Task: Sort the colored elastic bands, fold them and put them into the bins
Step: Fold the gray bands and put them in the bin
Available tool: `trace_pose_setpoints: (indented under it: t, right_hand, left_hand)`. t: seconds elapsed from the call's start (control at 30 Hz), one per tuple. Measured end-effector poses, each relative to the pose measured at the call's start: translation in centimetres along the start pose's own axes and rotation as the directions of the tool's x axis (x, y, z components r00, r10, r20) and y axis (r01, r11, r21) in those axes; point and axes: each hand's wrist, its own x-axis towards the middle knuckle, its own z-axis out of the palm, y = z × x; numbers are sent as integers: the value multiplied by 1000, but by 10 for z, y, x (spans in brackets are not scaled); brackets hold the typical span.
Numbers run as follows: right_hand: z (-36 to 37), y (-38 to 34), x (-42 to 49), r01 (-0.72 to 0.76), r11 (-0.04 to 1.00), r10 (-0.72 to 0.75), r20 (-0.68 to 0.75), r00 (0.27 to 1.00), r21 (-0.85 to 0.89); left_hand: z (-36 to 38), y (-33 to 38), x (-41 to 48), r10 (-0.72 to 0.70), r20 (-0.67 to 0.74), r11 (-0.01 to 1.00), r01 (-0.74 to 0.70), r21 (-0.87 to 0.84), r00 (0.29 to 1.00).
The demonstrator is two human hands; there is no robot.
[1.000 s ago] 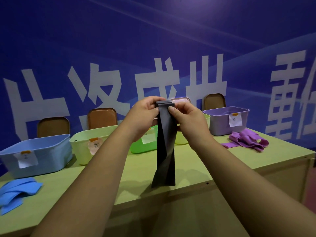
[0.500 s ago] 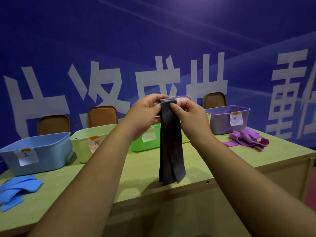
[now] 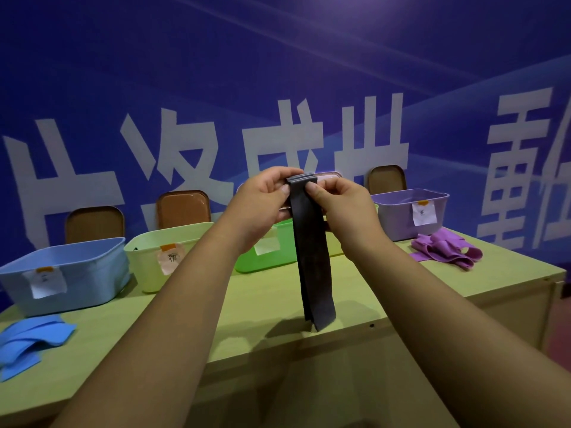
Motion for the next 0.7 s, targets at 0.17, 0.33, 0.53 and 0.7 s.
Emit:
trace_pose_setpoints:
  t: [0.17, 0.33, 0.53, 0.7]
  right_hand:
    - [-1, -3, -1, 39, 997, -42, -41, 998, -67]
    - [0, -3, -2, 71, 986, -86, -95, 992, -148]
    - [0, -6, 2, 50, 991, -64, -114, 991, -125]
    - [-2, -6, -12, 48, 999, -48, 15, 999, 2]
  left_hand:
    - [0, 5, -2, 26, 16, 999, -27, 26, 1000]
    - [0, 13, -3, 7, 47, 998, -4, -61, 999]
    - [-1, 13, 0, 72, -22, 997, -72, 14, 997]
    - [-3, 15, 4, 91, -30, 996, -91, -17, 995]
